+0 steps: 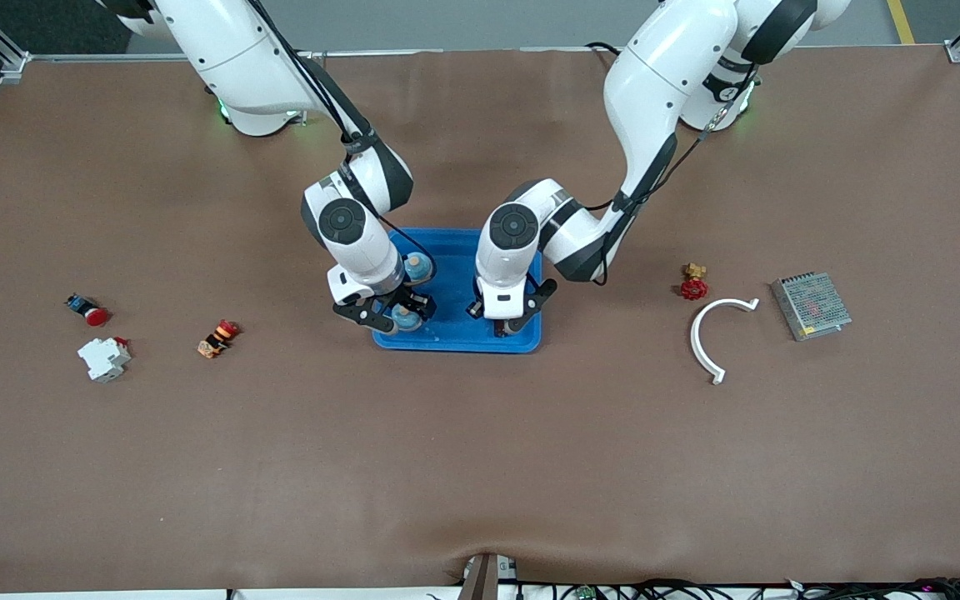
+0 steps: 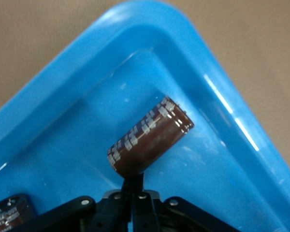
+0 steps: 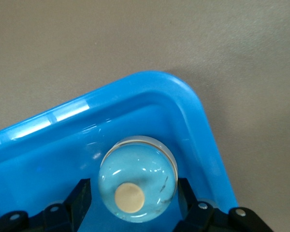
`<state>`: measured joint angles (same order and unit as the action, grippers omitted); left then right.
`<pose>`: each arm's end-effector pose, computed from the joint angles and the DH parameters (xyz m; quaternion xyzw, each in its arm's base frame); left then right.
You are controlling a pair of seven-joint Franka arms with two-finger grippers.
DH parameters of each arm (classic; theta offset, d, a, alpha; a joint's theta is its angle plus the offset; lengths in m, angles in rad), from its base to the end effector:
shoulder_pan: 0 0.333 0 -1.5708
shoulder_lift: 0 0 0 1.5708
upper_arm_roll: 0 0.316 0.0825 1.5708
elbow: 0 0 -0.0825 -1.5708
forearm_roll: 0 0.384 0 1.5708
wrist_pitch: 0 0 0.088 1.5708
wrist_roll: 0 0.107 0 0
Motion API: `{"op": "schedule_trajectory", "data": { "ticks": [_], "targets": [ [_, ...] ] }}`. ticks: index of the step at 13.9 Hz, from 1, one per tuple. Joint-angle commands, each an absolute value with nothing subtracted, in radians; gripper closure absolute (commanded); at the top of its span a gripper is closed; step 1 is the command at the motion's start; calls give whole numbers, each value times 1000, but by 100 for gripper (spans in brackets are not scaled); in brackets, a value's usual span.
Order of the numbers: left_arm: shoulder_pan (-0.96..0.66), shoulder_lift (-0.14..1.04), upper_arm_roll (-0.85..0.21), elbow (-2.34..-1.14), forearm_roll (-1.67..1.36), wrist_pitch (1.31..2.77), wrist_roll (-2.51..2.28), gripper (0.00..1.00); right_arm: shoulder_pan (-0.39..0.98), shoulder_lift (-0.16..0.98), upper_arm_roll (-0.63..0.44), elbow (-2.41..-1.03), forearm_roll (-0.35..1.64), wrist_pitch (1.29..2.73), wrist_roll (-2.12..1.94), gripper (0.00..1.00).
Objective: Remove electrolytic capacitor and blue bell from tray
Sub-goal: 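Lift the bell with the right gripper while the left gripper lifts the capacitor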
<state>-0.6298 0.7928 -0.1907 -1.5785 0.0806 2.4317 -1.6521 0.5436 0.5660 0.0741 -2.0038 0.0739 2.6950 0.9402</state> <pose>0.4952 -0.5026 0.1842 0.9131 0.4040 -0.0247 0.0486 0.5051 0.3544 0.1828 -0.9773 0.1987 -0.0183 0.0707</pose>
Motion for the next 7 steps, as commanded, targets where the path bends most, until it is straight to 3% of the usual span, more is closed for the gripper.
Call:
{"op": "schedule_trajectory", "data": {
  "ticks": [1,4,7],
  "targets": [
    [-623,718,-181,-1572,136,2326,-1671,100,564,583,60,-1980,64,2700,965,54],
    [-591,634,-179,-1572,140,2246,-1646,100,565,581,61,-1971,67,2698,965,100],
    [-528,571,-184,-1572,138,2171,-1545,100,560,569,63,-1960,71,2680,960,100]
  ]
}}
